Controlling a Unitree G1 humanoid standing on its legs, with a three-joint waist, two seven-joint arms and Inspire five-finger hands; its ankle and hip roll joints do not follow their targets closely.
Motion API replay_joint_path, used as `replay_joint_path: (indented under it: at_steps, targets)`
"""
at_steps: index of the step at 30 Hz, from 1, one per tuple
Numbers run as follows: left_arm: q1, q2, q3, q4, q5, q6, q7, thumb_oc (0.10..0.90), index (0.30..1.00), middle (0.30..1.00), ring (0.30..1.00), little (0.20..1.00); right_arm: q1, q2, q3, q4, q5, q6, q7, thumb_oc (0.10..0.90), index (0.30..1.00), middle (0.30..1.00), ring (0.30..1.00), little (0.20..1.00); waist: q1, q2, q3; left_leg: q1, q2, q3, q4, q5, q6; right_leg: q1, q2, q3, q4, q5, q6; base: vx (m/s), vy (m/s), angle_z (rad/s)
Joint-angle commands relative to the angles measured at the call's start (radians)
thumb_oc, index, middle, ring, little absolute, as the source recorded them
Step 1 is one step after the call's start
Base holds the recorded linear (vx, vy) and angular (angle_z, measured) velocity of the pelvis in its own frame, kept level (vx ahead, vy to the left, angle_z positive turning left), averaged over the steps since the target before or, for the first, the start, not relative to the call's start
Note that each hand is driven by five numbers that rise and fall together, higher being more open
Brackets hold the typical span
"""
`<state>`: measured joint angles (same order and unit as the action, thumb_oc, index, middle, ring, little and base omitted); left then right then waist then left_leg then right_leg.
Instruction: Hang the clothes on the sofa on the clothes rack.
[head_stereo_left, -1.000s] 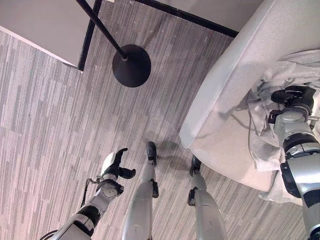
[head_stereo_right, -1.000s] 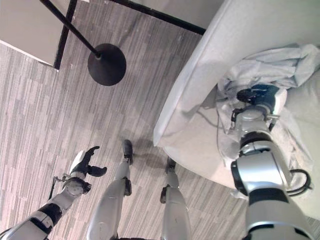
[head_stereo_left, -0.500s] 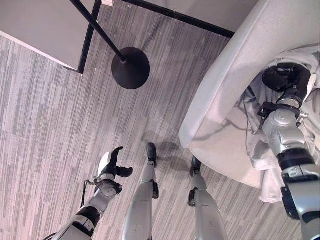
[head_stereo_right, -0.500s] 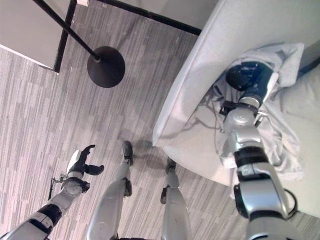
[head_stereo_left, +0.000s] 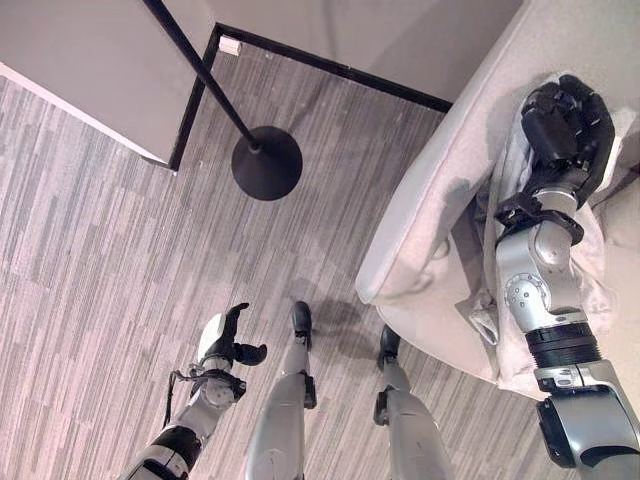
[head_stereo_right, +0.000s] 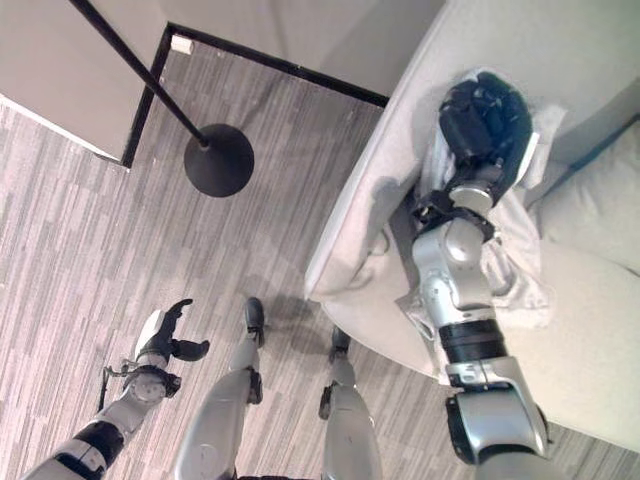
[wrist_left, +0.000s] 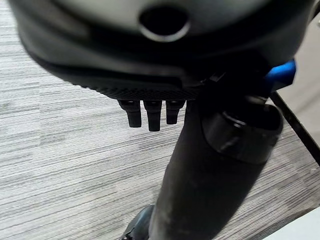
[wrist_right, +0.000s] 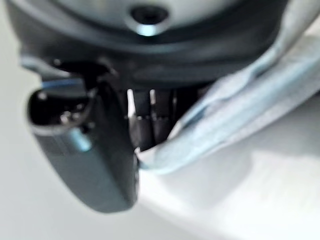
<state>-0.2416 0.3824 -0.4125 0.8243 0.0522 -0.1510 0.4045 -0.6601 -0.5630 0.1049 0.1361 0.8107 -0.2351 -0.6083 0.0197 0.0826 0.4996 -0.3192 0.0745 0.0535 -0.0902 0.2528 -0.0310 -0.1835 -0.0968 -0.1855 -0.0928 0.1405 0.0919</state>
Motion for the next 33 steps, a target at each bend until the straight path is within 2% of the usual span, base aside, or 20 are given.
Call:
replay_joint_path:
  at_steps: [1, 2, 3, 7, 8, 10, 12, 17, 20, 24, 26, 33]
  targets:
    - [0.074, 0.043, -0.011, 0.008, 0.027, -0.035, 0.013, 0.8, 0.9, 0.9, 0.9, 0.9, -0.096, -0.005, 0.029, -0.136, -0.045, -0.196, 0.153, 0.4, 0.3, 0.3, 0.3, 0.3, 0.045, -0.067, -0.232, 0.037, 0.054, -0.038, 0.003, -0.181, -0.088, -0.027, -0.089, 0.015, 0.016, -0.056, 0.083, 0.08, -0.005, 0.2]
    - [0.088, 0.046, -0.008, -0.01, 0.022, -0.035, 0.003, 0.8, 0.9, 0.9, 0.9, 0.9, -0.086, -0.001, 0.032, -0.152, -0.046, -0.192, 0.159, 0.4, 0.3, 0.3, 0.3, 0.3, 0.048, -0.068, -0.244, 0.048, 0.053, -0.038, 0.003, -0.184, -0.087, -0.013, -0.091, 0.011, 0.015, -0.06, 0.083, 0.11, 0.006, 0.14]
    - [0.118, 0.05, 0.002, -0.049, 0.002, -0.037, -0.029, 0.8, 0.9, 0.9, 0.9, 0.9, -0.091, -0.006, 0.044, -0.186, -0.038, -0.182, 0.185, 0.4, 0.3, 0.3, 0.3, 0.3, 0.056, -0.076, -0.285, 0.09, 0.051, -0.036, 0.003, -0.192, -0.085, 0.033, -0.093, -0.002, 0.018, -0.074, 0.083, 0.1, 0.005, 0.08]
    - [0.139, 0.056, 0.01, -0.085, -0.012, -0.037, -0.054, 0.8, 0.9, 0.9, 0.9, 0.9, -0.102, -0.015, 0.053, -0.196, -0.031, -0.166, 0.204, 0.4, 0.3, 0.3, 0.3, 0.3, 0.062, -0.083, -0.325, 0.132, 0.05, -0.035, 0.003, -0.202, -0.083, 0.08, -0.095, -0.016, 0.018, -0.086, 0.084, 0.06, 0.02, 0.1]
    - [0.158, 0.049, 0.035, -0.136, -0.049, -0.036, -0.071, 0.8, 0.9, 0.9, 0.9, 0.9, -0.111, -0.025, 0.071, -0.207, -0.023, -0.15, 0.217, 0.4, 0.3, 0.3, 0.3, 0.3, 0.071, -0.091, -0.369, 0.164, 0.048, -0.038, 0.003, -0.209, -0.08, 0.116, -0.095, -0.028, 0.02, -0.093, 0.083, 0.05, 0.037, 0.23]
    - [0.164, 0.052, 0.042, -0.16, -0.052, -0.035, -0.071, 0.8, 0.9, 0.9, 0.9, 0.9, -0.115, -0.028, 0.076, -0.205, -0.024, -0.142, 0.22, 0.4, 0.3, 0.3, 0.3, 0.3, 0.073, -0.096, -0.383, 0.174, 0.047, -0.04, 0.003, -0.212, -0.08, 0.131, -0.095, -0.033, 0.018, -0.095, 0.083, 0.05, 0.028, 0.21]
    - [0.172, 0.063, 0.069, -0.25, -0.043, -0.04, -0.05, 0.8, 0.9, 0.9, 0.9, 0.9, -0.124, -0.033, 0.09, -0.216, -0.019, -0.131, 0.22, 0.4, 0.3, 0.3, 0.3, 0.3, 0.082, -0.109, -0.419, 0.196, 0.046, -0.04, 0.003, -0.217, -0.079, 0.155, -0.095, -0.041, 0.017, -0.099, 0.083, 0.03, 0.029, 0.1]
    - [0.179, 0.067, 0.107, -0.333, -0.036, -0.039, -0.022, 0.8, 0.9, 0.9, 0.9, 0.9, -0.128, -0.034, 0.094, -0.235, -0.031, -0.127, 0.209, 0.4, 0.3, 0.3, 0.3, 0.3, 0.09, -0.121, -0.448, 0.211, 0.045, -0.042, 0.003, -0.22, -0.079, 0.174, -0.096, -0.05, 0.015, -0.101, 0.083, 0.0, 0.008, 0.04]
    - [0.172, 0.069, 0.166, -0.42, -0.027, -0.045, 0.05, 0.8, 0.9, 0.9, 0.9, 0.9, -0.183, -0.033, 0.116, -0.247, -0.05, -0.13, 0.175, 0.4, 0.3, 0.3, 0.3, 0.3, 0.097, -0.139, -0.486, 0.234, 0.047, -0.039, 0.003, -0.224, -0.08, 0.196, -0.096, -0.054, 0.015, -0.103, 0.082, 0.0, 0.0, 0.0]
    - [0.144, 0.072, 0.165, -0.469, -0.022, -0.071, 0.091, 0.8, 0.9, 0.9, 0.9, 0.9, -0.287, -0.043, 0.155, -0.226, -0.066, -0.14, 0.14, 0.4, 0.3, 0.3, 0.3, 0.3, 0.099, -0.153, -0.518, 0.254, 0.046, -0.033, 0.003, -0.23, -0.081, 0.212, -0.094, -0.052, 0.015, -0.104, 0.081, -0.01, 0.014, -0.04]
    - [0.122, 0.058, 0.156, -0.499, -0.037, -0.101, 0.162, 0.8, 0.9, 0.9, 0.9, 0.9, -0.387, -0.05, 0.183, -0.194, -0.093, -0.161, 0.084, 0.4, 0.3, 0.3, 0.3, 0.3, 0.097, -0.165, -0.546, 0.278, 0.048, -0.027, 0.003, -0.237, -0.079, 0.227, -0.093, -0.048, 0.018, -0.107, 0.079, -0.01, 0.022, -0.07]
    - [0.076, 0.044, 0.14, -0.534, -0.069, -0.116, 0.209, 0.8, 0.9, 0.9, 0.9, 0.9, -0.46, -0.038, 0.207, -0.164, -0.083, -0.187, 0.046, 0.4, 0.3, 0.3, 0.3, 0.3, 0.092, -0.174, -0.566, 0.292, 0.048, -0.024, 0.003, -0.241, -0.077, 0.235, -0.09, -0.042, 0.019, -0.108, 0.078, 0.0, 0.005, -0.03]
